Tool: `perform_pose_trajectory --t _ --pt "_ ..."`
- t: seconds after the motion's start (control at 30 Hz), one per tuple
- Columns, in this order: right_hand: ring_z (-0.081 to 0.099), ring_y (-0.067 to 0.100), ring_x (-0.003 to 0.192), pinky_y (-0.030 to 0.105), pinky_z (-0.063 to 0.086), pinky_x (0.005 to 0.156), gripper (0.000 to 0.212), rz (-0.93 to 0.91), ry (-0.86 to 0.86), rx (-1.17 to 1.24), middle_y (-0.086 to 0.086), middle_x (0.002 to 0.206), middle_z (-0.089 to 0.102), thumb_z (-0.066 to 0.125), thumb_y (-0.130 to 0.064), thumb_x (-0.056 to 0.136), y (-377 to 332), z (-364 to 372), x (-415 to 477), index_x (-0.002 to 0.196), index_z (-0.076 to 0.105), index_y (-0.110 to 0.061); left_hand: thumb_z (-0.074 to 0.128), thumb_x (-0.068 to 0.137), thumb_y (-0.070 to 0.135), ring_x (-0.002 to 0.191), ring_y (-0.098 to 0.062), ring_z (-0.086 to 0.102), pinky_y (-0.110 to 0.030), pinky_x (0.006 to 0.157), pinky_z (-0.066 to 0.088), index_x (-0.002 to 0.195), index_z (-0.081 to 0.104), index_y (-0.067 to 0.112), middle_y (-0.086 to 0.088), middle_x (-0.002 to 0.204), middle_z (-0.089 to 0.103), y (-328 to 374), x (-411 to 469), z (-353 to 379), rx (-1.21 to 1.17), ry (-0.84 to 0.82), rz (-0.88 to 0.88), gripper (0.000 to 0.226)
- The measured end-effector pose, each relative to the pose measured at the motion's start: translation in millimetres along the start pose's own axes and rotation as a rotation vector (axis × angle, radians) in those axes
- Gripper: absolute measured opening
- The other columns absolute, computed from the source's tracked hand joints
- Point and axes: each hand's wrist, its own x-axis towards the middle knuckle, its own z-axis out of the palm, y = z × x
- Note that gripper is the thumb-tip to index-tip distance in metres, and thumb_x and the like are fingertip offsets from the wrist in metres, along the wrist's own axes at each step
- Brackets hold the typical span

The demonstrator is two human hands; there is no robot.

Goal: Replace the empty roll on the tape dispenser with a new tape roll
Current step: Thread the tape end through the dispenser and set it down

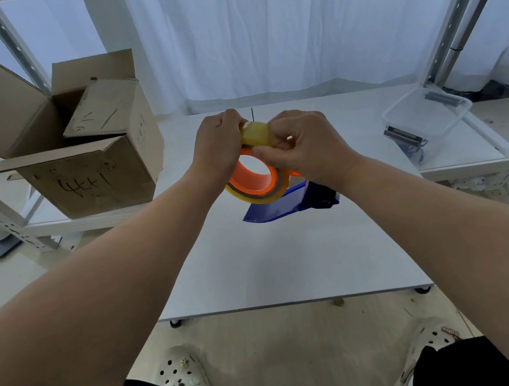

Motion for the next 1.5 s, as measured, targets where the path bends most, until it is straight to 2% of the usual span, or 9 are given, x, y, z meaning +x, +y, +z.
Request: perform_pose_trajectory --t 0.23,0.47,0.6,0.73,0.83,0.9,1.0,1.13,1.5 --pt "0.061 0.024 0.079 0.041 0.055 0.072 0.024 0.023 -0.012 0.025 -0.002 0.089 0.062 0.070 -0.035 0.079 -4.1 -0.8 -1.9 0.096 0.054 -0.029 0.031 0.096 0.018 0.073 -0.018 0.050 -0.032 0.072 0.042 0.076 0.057 0.010 -0.002 0.067 0.052 0.2 0.3 -0.8 0.022 -0.008 -0.004 0.034" --pt "0.057 0.016 0.075 0.031 0.051 0.067 0.017 0.037 -0.011 0.006 -0.008 0.078 0.059 0.070 -0.032 0.080 -4.8 -0.6 0.9 0.084 0.054 -0.028 0.030 0.096 0.019 0.072 -0.018 0.050 -0.032 0.072 0.042 0.082 0.057 0.006 -0.005 0.071 0.053 0.8 -0.8 -0.6 0.039 -0.005 -0.021 0.034" --pt "0.039 0.012 0.054 0.024 0.032 0.056 0.042 0.029 -0.021 -0.021 -0.007 0.056 0.041 0.070 -0.026 0.080 -2.1 0.5 -1.2 0.057 0.036 -0.021 0.032 0.094 0.019 0.067 -0.017 0.048 -0.033 0.069 0.041 0.080 0.058 0.003 -0.005 0.067 0.052 0.4 0.0 -1.2 0.029 -0.016 -0.035 0.034" --pt "0.062 0.015 0.076 0.021 0.051 0.064 0.027 0.121 -0.085 0.091 -0.001 0.090 0.061 0.069 -0.038 0.081 -2.0 -7.2 1.3 0.093 0.050 -0.023 0.031 0.095 0.020 0.068 -0.019 0.049 -0.031 0.066 0.040 0.081 0.060 0.000 -0.008 0.069 0.053 3.0 1.8 -3.0 0.103 -0.047 -0.011 0.038" --pt "0.058 0.010 0.097 0.010 0.044 0.077 0.023 0.074 -0.099 0.036 -0.002 0.109 0.063 0.055 -0.026 0.093 -0.9 -10.6 3.7 0.116 0.060 -0.025 0.032 0.094 0.018 0.062 -0.019 0.044 -0.031 0.062 0.036 0.069 0.054 0.001 -0.006 0.062 0.049 3.3 6.7 -9.9 0.213 -0.079 0.000 0.037" --pt "0.055 0.008 0.096 0.010 0.043 0.078 0.025 -0.007 -0.104 -0.051 0.002 0.109 0.066 0.053 -0.015 0.094 -0.4 -9.5 4.8 0.115 0.067 -0.016 0.033 0.094 0.020 0.058 -0.017 0.045 -0.029 0.060 0.038 0.067 0.057 0.006 -0.003 0.062 0.052 1.9 7.3 -14.5 0.243 -0.077 -0.026 0.039" --pt "0.056 0.008 0.087 0.014 0.048 0.075 0.024 -0.106 -0.158 -0.185 0.007 0.104 0.070 0.058 -0.016 0.091 -1.9 -6.5 5.4 0.112 0.069 -0.011 0.030 0.098 0.019 0.068 -0.018 0.055 -0.032 0.074 0.046 0.091 0.061 -0.002 -0.005 0.078 0.059 0.2 6.7 -14.9 0.289 -0.093 -0.092 0.039" --pt "0.062 0.020 0.087 0.028 0.050 0.079 0.029 -0.188 -0.152 -0.293 0.011 0.102 0.071 0.056 -0.016 0.093 -5.7 -4.0 5.8 0.121 0.064 -0.010 0.032 0.098 0.021 0.057 -0.018 0.054 -0.041 0.077 0.052 0.067 0.048 0.007 -0.006 0.063 0.053 -2.0 10.5 -12.4 0.242 -0.127 -0.176 0.037" --pt "0.063 0.022 0.088 0.027 0.049 0.079 0.028 -0.237 -0.252 -0.455 0.011 0.103 0.069 0.052 -0.024 0.094 -9.9 -5.5 6.5 0.111 0.068 -0.008 0.028 0.100 0.021 0.052 -0.015 0.051 -0.021 0.055 0.040 0.072 0.049 0.007 -0.006 0.060 0.054 -6.4 6.0 -9.6 0.398 -0.233 -0.171 0.037"
